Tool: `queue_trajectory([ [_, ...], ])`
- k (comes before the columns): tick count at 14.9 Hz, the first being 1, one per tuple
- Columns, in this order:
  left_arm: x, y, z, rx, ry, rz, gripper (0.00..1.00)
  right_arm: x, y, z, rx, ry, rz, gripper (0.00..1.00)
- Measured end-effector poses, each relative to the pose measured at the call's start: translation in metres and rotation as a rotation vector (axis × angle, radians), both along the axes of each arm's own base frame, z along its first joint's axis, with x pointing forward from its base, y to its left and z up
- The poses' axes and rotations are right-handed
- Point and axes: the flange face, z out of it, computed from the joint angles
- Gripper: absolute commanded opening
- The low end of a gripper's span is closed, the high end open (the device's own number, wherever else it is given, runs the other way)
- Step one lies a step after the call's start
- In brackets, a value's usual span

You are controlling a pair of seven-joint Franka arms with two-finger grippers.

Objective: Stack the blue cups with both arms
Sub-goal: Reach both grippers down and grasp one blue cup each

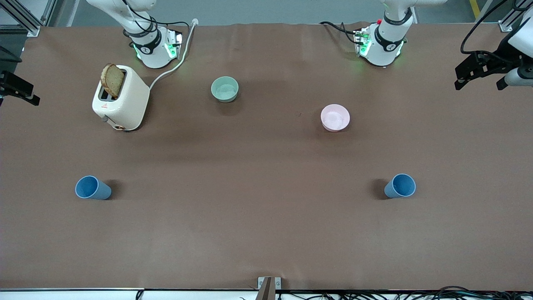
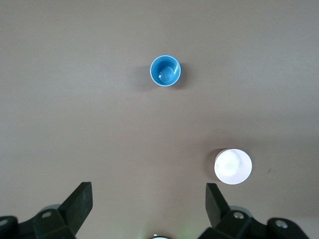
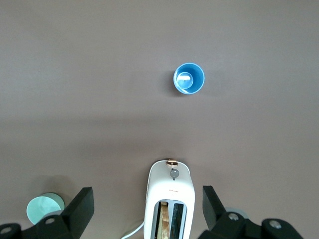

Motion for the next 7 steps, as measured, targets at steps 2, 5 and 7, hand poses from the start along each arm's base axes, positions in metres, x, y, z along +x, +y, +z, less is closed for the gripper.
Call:
queue_trajectory([
  [2, -0.001, -0.002, -0.001, 0.001, 0.005, -0.005, 1.00, -0.003, 0.001, 0.002, -0.001, -0.006, 0.001, 0.96],
  [5, 0.005, -0.003, -0.010, 0.002, 0.025, -0.005, 1.00, -0.006, 0.002, 0.006, -0.002, -0.013, 0.002, 0.96],
  [7, 0.026, 0.000, -0.036, 0.001, 0.058, 0.003, 1.00, -0.007, 0.002, 0.006, -0.002, -0.014, 0.002, 0.96],
])
